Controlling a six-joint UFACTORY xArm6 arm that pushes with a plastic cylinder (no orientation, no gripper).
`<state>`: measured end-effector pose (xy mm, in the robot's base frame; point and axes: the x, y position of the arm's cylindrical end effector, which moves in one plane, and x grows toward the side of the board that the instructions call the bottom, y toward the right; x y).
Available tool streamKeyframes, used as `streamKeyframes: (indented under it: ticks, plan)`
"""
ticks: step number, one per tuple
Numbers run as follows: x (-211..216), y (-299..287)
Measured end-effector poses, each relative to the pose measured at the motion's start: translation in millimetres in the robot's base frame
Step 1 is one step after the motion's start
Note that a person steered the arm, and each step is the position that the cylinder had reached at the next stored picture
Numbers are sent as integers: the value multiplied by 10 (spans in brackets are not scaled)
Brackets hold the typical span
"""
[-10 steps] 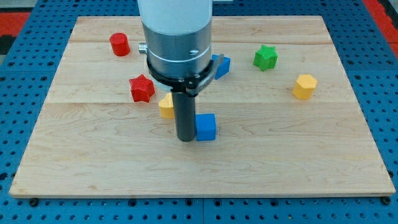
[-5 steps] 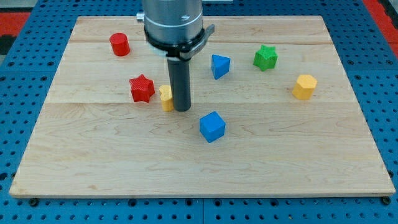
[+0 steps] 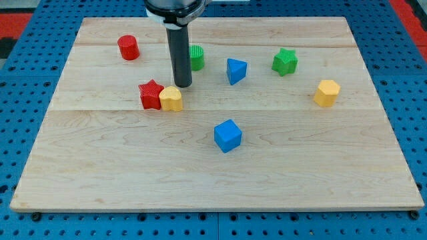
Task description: Place the yellow heart to the bottom right of the red star
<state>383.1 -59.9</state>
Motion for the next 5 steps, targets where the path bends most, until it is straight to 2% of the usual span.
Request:
streamKeyframes:
  ticks: [5]
  plan:
    - [423,-82]
